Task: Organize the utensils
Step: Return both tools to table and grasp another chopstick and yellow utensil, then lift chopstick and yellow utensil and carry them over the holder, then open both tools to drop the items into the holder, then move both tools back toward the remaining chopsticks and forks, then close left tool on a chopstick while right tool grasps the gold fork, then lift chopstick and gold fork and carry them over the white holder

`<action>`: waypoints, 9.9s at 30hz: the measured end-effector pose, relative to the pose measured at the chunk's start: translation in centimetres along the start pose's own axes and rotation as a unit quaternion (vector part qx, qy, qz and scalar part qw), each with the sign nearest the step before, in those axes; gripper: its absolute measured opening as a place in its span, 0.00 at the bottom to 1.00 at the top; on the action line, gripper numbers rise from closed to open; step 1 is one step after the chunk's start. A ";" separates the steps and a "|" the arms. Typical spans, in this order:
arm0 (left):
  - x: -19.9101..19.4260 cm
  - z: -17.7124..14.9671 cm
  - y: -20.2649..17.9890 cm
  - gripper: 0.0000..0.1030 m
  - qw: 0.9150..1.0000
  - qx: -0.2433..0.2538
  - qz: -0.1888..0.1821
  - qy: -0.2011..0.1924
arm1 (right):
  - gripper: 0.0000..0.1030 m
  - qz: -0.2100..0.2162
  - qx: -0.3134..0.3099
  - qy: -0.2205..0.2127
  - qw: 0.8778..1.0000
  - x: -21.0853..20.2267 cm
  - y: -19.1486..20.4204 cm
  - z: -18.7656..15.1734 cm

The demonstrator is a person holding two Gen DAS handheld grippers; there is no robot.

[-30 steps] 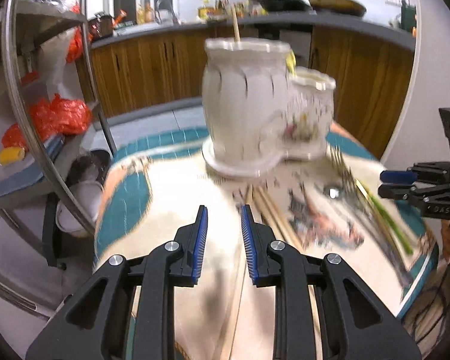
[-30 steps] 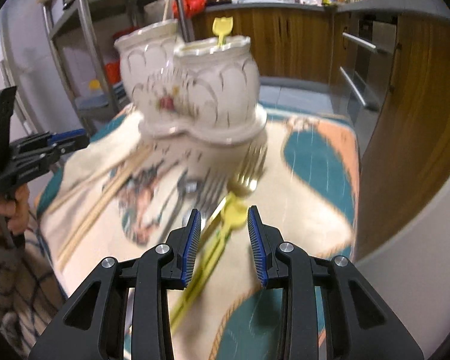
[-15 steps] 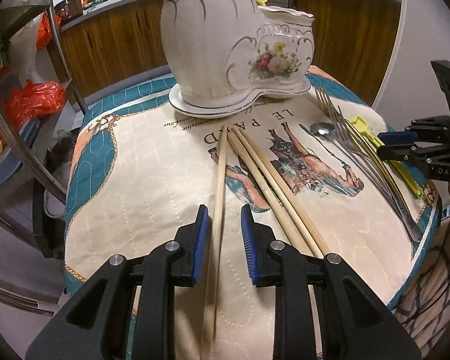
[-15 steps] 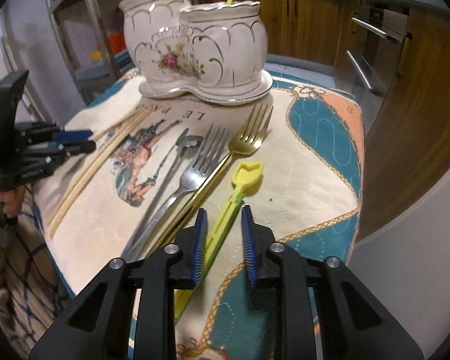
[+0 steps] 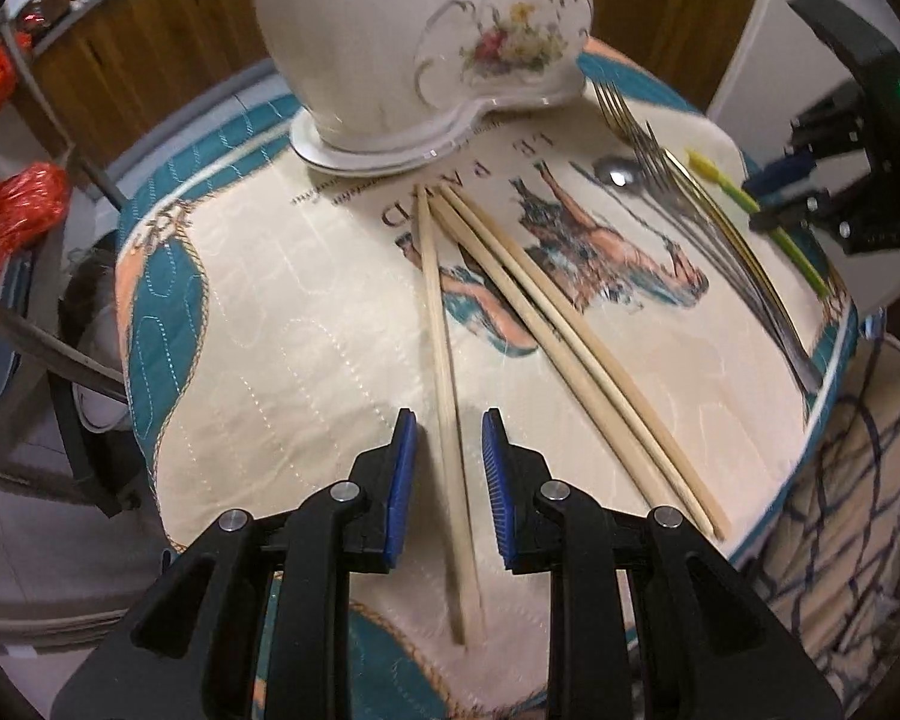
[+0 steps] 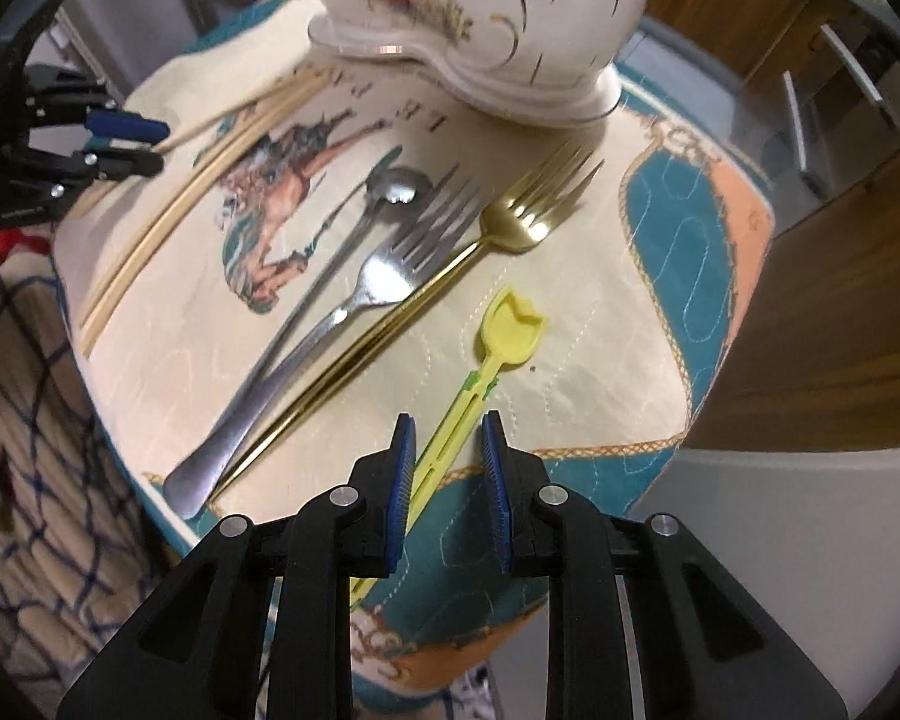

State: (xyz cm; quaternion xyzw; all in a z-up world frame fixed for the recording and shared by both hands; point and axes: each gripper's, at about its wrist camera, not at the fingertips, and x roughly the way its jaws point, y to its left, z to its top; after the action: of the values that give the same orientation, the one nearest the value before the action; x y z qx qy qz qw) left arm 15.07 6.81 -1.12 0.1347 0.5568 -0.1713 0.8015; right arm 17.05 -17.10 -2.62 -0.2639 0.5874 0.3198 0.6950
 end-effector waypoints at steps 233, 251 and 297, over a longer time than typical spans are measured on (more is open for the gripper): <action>0.0 -1.3 -1.7 0.20 0.979 -0.109 -0.037 -0.169 | 0.21 -0.041 0.057 -0.071 0.995 -0.7 -0.7 0.8; 0.3 -1.7 0.2 0.20 0.967 -0.161 -0.077 -0.180 | 0.21 -0.034 0.063 -0.089 0.993 -0.7 -0.8 0.5; -6.3 -0.5 3.5 0.04 0.983 -0.119 -0.067 -0.122 | 0.07 0.061 0.143 -0.186 0.970 -4.4 -3.0 -3.1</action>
State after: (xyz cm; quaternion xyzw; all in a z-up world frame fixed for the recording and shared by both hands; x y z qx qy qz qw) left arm 14.07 11.03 4.73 -0.0213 0.4792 -0.1723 0.8604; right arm 16.89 -21.96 1.17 -0.0612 0.5023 0.3181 0.8017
